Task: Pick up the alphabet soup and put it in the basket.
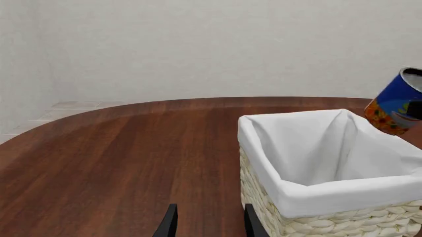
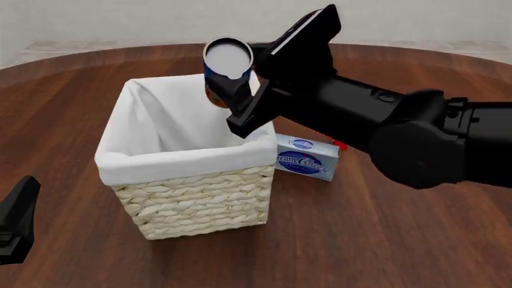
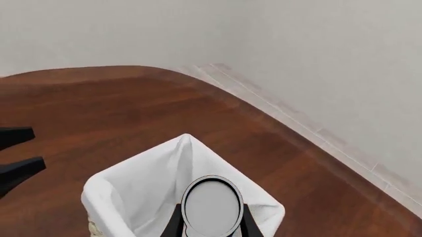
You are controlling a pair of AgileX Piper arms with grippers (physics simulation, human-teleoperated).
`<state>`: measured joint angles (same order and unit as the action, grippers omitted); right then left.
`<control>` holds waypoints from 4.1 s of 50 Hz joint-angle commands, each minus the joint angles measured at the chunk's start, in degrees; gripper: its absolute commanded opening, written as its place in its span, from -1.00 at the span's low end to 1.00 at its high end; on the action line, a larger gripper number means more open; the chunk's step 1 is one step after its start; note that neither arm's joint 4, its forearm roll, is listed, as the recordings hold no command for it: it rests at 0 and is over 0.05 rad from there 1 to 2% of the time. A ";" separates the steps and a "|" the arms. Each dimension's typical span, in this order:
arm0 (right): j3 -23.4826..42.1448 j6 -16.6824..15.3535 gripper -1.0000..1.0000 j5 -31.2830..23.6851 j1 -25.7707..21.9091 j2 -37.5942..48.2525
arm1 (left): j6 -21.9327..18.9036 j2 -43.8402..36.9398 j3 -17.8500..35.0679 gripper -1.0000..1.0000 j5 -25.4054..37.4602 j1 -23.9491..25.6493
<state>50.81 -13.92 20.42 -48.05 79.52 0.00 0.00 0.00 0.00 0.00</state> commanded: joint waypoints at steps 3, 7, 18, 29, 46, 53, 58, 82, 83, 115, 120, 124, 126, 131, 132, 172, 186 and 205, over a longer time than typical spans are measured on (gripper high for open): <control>4.51 1.50 -1.00 -2.34 -0.75 4.46 | 0.00 0.00 0.00 1.00 0.00 0.00; 6.51 1.84 -1.00 -3.76 -0.35 6.14 | 0.00 0.00 0.00 1.00 0.00 0.00; 10.96 2.85 -1.00 -7.90 -0.08 8.93 | 0.00 0.00 0.00 1.00 0.00 0.00; 12.85 3.53 -1.00 -9.51 0.20 10.29 | 0.00 0.00 0.00 1.00 0.00 0.00; 16.92 5.50 -1.00 -14.27 -0.11 14.11 | 0.00 0.00 0.00 1.00 0.00 0.00; 18.53 6.04 -1.00 -17.04 -1.12 15.13 | 0.00 0.00 0.00 1.00 0.00 0.00; 20.24 6.66 -1.00 -19.63 -1.53 16.29 | 0.00 0.00 0.00 1.00 0.00 0.00; 24.46 7.79 -1.00 -28.45 -3.34 21.31 | 0.00 0.00 0.00 1.00 0.00 0.00; 24.96 7.26 -1.00 -28.32 -2.59 21.67 | 0.00 0.00 0.00 1.00 0.00 0.00; 34.29 5.33 -1.00 -34.47 2.29 28.68 | 0.00 0.00 0.00 1.00 0.00 0.00; 33.98 5.18 -1.00 -34.92 2.02 29.27 | 0.00 0.00 0.00 1.00 0.00 0.00; 33.64 5.05 -1.00 -35.15 1.82 29.81 | 0.00 0.00 0.00 1.00 0.00 0.00; 33.82 4.99 -1.00 -35.27 1.95 30.17 | 0.00 0.00 0.00 1.00 0.00 0.00; 34.71 4.27 -1.00 -35.49 2.88 31.38 | 0.00 0.00 0.00 1.00 0.00 0.00; 34.70 4.03 -1.00 -35.51 2.96 31.50 | 0.00 0.00 0.00 1.00 0.00 0.00; 32.24 4.91 1.00 -34.92 0.99 30.78 | 0.00 0.00 0.00 1.00 0.00 0.00; 32.82 4.98 1.00 -34.98 0.94 29.27 | 0.00 0.00 0.00 1.00 0.00 0.00; 32.10 5.24 1.00 -34.34 0.24 26.32 | 0.00 0.00 0.00 1.00 0.00 0.00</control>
<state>83.38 -8.82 -14.24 -47.43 107.33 0.00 0.00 0.00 0.00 0.00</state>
